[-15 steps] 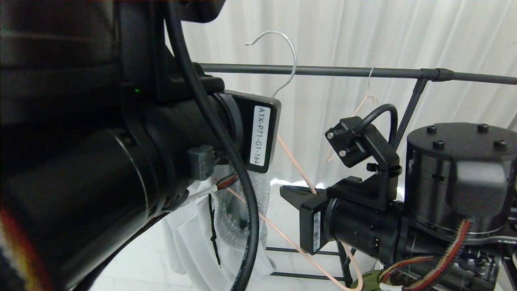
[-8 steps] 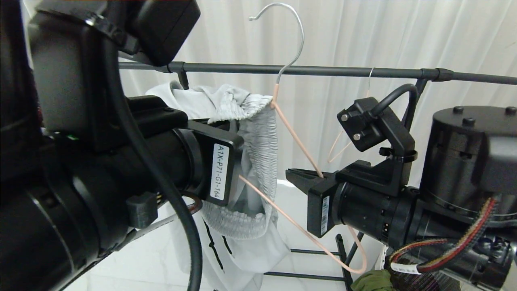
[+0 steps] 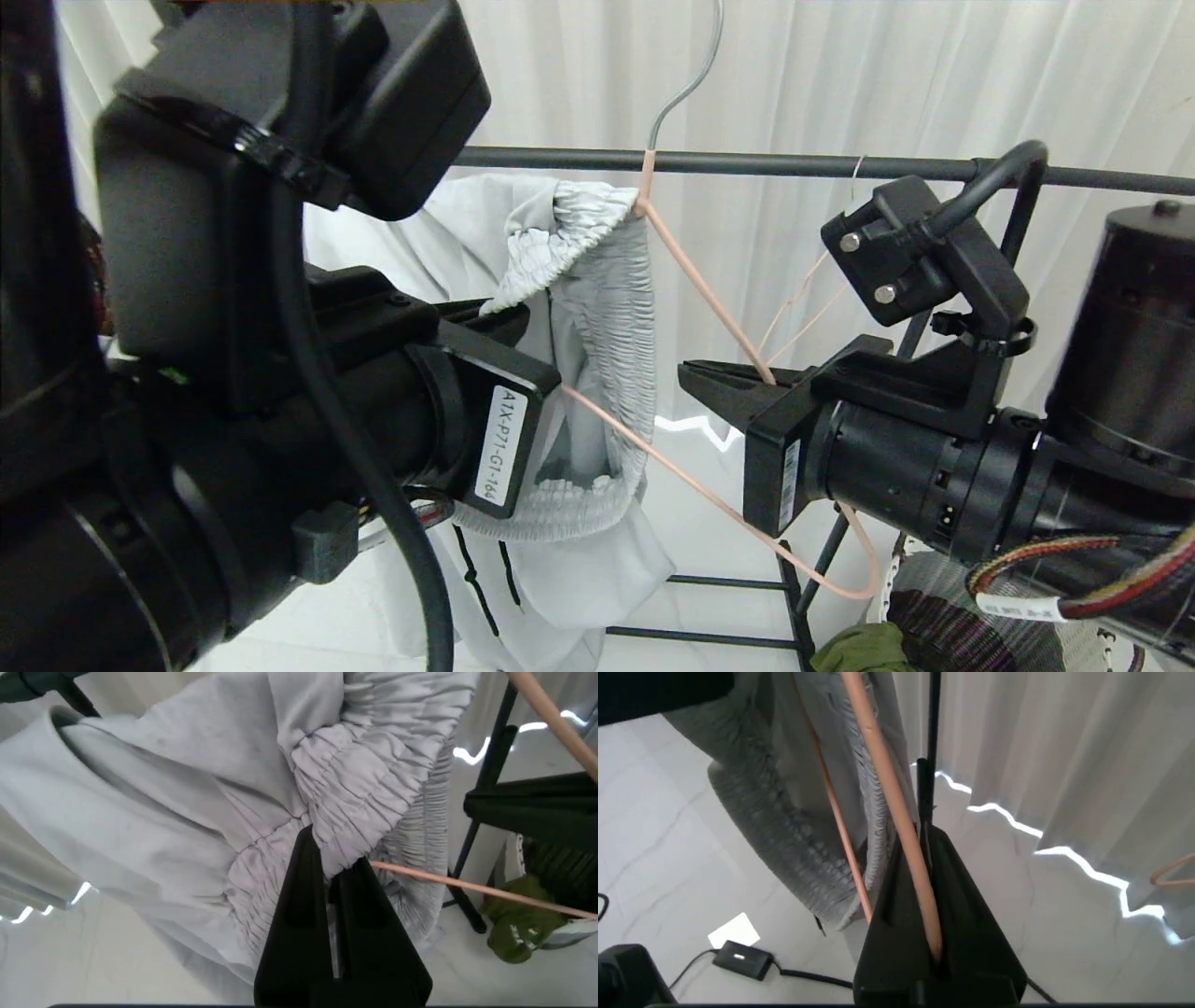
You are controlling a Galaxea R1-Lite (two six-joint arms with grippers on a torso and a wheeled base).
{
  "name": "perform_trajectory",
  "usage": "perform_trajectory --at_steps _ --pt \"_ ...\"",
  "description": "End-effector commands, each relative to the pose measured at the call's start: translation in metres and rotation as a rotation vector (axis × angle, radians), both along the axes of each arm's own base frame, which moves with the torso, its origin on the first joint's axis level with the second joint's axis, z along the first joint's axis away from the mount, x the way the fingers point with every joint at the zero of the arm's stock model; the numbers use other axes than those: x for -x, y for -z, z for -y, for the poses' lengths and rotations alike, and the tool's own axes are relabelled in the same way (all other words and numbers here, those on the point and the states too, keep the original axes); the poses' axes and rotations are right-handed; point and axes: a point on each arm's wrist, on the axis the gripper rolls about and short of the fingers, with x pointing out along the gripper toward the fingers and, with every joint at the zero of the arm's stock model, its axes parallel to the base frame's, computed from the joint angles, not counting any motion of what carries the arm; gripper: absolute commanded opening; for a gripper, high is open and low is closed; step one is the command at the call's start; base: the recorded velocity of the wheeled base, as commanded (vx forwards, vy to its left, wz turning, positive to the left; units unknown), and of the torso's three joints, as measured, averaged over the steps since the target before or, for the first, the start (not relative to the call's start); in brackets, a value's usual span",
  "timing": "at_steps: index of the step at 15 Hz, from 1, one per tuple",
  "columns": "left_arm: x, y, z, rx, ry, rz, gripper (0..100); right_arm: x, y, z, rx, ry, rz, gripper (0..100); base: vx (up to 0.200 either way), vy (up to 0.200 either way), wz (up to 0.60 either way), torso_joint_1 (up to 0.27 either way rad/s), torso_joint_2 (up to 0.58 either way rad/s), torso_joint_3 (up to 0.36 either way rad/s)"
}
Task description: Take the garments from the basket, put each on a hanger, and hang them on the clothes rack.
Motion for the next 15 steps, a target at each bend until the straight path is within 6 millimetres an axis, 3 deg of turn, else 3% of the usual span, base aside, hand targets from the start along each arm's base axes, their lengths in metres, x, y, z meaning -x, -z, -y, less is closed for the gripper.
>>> perform_trajectory --at_steps 1,2,3,11,15 --pt "-0.001 0.003 0.002 -0.010 0.002 -0.005 0 0.003 -0.006 0.005 -0.007 -0.003 0.023 0 0.000 0.000 0.00 0.000 0.00 0.000" --pt "-0.001 0.003 0.003 -0.010 0.011 -0.008 0 0.003 -0.006 0.006 0.000 -0.002 0.033 0 0.000 0.000 0.00 0.000 0.00 0.000" --pt "-0.001 0.004 0.004 -0.012 0.021 -0.013 100 0.003 -0.007 0.006 0.000 -0.003 0.038 0 0.000 0.000 0.00 0.000 0.00 0.000" --pt "0.006 0.005 -0.002 -0.013 0.050 -0.015 100 -0.009 -0.005 0.023 0.057 0.063 0.077 0 0.000 0.000 0.00 0.000 0.00 0.000" --pt "0.010 -0.012 -0.039 -0.146 0.056 0.089 100 -0.001 -0.006 0.039 0.122 0.039 0.043 0 0.000 0.000 0.00 0.000 0.00 0.000"
